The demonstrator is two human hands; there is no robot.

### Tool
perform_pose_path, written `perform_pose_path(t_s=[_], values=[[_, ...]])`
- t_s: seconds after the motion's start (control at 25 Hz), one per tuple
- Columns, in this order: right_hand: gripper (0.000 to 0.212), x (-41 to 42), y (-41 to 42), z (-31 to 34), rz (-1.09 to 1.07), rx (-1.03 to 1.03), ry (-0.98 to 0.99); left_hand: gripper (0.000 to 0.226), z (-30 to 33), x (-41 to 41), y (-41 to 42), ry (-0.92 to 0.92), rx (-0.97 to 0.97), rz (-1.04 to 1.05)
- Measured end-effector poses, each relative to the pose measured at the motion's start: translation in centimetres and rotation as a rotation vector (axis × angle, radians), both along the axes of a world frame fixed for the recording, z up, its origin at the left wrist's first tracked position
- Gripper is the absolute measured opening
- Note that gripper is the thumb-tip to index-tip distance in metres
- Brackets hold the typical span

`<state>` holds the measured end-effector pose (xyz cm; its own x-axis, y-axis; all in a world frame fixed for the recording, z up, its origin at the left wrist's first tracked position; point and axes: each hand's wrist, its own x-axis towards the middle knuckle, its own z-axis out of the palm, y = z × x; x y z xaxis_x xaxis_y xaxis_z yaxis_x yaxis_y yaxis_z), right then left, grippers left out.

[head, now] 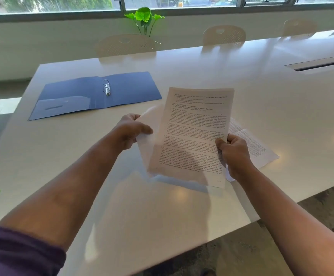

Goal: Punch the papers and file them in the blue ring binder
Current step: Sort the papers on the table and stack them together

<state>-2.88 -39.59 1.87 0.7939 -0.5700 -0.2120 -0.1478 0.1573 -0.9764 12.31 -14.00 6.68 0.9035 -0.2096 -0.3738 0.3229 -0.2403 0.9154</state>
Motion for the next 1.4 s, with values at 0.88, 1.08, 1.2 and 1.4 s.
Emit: perform_pose_path(t_s=[0.88, 1.08, 1.2, 1.4], values=[[0.012, 5.1, 8.5, -1.6, 0.210, 0.165, 0.060, 0.027, -5.8, -11.1, 2.2, -1.263, 0.720, -0.506], [0.014, 4.8, 8.7, -1.6, 0.235, 0.204, 0.029, 0.022, -6.8, -11.5, 2.2, -1.214, 0.614, -0.531], [0.016, 4.5, 8.5, -1.4, 0.248, 0.219, 0.037, 0.018, -6.6, -11.4, 2.3, -1.181, 0.527, -0.458], [0.023, 4.5, 8.3, -1.4, 0.277, 0.252, 0.025, 0.021, -6.6, -11.3, 1.8, -1.234, 0.535, -0.268]])
